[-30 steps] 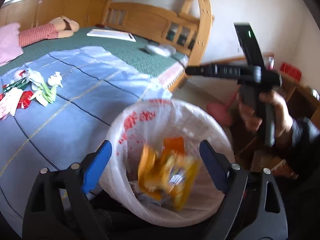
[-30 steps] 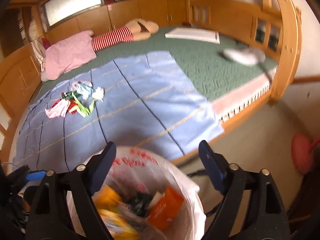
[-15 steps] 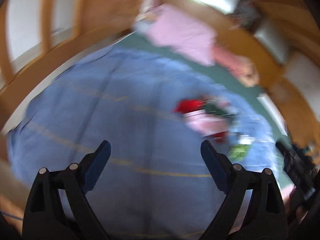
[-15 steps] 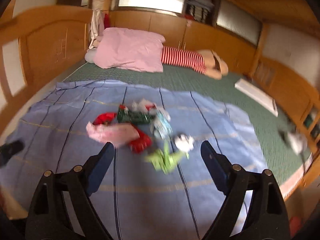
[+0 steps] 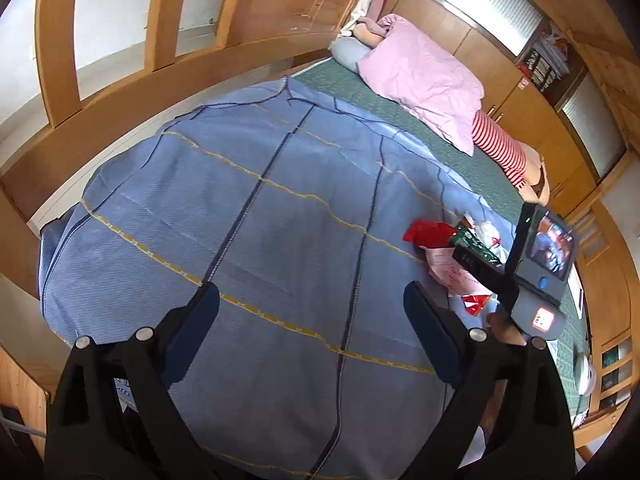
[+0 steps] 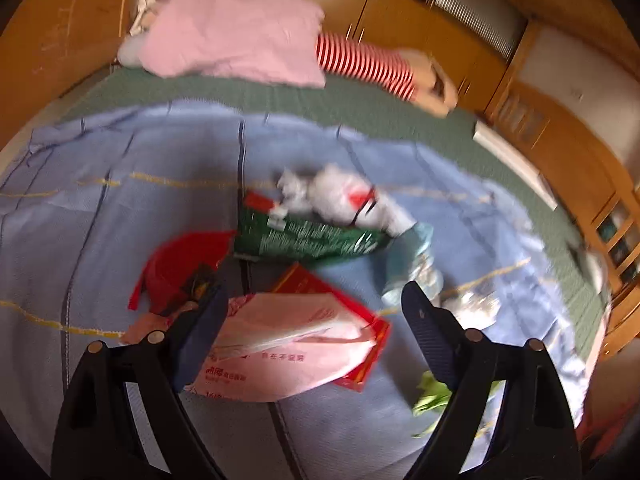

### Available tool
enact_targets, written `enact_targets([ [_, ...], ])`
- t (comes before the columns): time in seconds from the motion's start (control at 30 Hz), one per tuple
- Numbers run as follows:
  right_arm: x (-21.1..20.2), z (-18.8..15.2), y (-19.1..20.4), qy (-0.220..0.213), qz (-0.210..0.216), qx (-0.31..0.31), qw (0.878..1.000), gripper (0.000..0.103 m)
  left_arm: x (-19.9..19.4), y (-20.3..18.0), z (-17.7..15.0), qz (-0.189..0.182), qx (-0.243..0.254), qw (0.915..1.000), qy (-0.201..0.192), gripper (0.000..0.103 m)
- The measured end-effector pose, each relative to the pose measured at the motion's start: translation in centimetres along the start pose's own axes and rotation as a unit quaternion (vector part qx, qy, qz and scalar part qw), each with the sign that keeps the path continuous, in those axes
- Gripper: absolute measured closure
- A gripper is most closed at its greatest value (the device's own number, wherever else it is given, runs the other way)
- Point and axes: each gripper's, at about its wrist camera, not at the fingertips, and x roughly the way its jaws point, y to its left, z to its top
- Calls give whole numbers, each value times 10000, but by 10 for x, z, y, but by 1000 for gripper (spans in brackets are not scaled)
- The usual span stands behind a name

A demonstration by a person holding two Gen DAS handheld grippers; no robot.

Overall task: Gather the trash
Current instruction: 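Reach to the pink plastic wrapper and grasp it with the right gripper, then lift the pink wrapper with the right gripper toward the left gripper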

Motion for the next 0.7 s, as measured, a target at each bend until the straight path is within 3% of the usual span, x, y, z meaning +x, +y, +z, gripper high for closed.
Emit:
enact_targets([
  [0.03,5,-4,-2,94,149,32,9998,23,1,0,0,-1,-20,10000,18,10],
  [0.1,8,-14,-2,188,436,25,9989,47,3,1,-1,28,-25,10000,37,10],
  [0.13,6,-20,0,204,513,-60,9985,50,4,1,-1,50,-23,10000,35,10],
  [0.2,-5,-30,3,94,705,-272,9971,66,5,1,-1,111,-18,9999,20,10],
  [0.27,-28,-45,8,-40,778,-596,9952,75,5,4,0,203,-68,9998,-15,10],
  [0.53,-121,-121,36,-499,1300,-1579,9776,78,6,22,2,498,-408,9979,-60,10],
  [0.63,-151,-132,43,-1085,953,-1929,9705,78,7,24,3,536,-445,9976,-55,10],
  [0.7,-163,-134,45,-1277,972,-2045,9656,78,7,25,2,546,-454,9975,-45,10],
])
